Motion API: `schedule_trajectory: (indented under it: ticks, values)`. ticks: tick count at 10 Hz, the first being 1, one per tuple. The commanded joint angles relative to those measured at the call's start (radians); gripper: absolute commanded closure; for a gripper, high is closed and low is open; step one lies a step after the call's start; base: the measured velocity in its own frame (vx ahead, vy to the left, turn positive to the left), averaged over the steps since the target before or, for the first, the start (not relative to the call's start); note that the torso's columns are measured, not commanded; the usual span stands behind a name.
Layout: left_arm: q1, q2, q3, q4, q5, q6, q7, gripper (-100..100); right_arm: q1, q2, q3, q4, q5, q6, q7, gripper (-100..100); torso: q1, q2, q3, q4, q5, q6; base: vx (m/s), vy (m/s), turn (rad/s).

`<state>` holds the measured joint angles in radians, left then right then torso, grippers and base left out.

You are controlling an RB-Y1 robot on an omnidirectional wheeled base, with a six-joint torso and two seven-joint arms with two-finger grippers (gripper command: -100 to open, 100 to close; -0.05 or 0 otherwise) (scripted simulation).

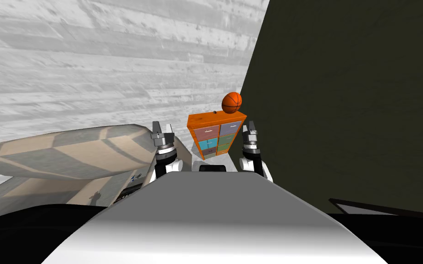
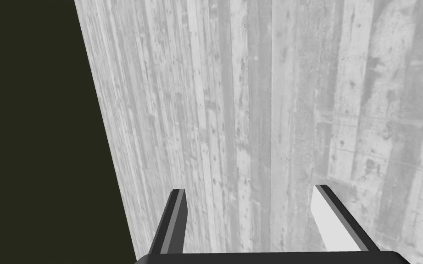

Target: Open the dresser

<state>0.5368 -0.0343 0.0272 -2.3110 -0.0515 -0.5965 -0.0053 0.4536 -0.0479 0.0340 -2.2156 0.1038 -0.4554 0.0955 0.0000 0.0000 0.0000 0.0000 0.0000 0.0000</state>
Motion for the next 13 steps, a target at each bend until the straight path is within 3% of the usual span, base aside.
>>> schedule_trajectory:
  ticks: [1, 9, 10, 13]
  values:
    - [0.000, 0.000, 0.000, 0.000, 0.000, 0.000, 0.000, 0, 0.000, 0.000, 0.000, 0.000, 0.000, 0.000, 0.000, 0, 0.000, 0.040, -0.082, 0.041, 0.000, 0.000, 0.000, 0.000, 0.000]
    - [0.000, 0.000, 0.000, 0.000, 0.000, 0.000, 0.000, 0, 0.000, 0.000, 0.000, 0.000, 0.000, 0.000, 0.000, 0, 0.000, 0.618, -1.234, 0.617, 0.000, 0.000, 0.000, 0.000, 0.000]
    - [0.000, 0.000, 0.000, 0.000, 0.000, 0.000, 0.000, 0, -0.003, -0.027, 0.006, 0.014, 0.043, 0.031, 0.020, -100, 0.000, 0.691, -1.382, 0.691, 0.000, 0.000, 0.011, -0.005, 0.015]
    - [0.000, 0.000, 0.000, 0.000, 0.000, 0.000, 0.000, 0, -0.011, -0.061, 0.019, 0.049, 0.133, 0.104, 0.069, -100, 0.000, 0.736, -1.475, 0.737, 0.000, 0.000, 0.013, -0.012, 0.023]
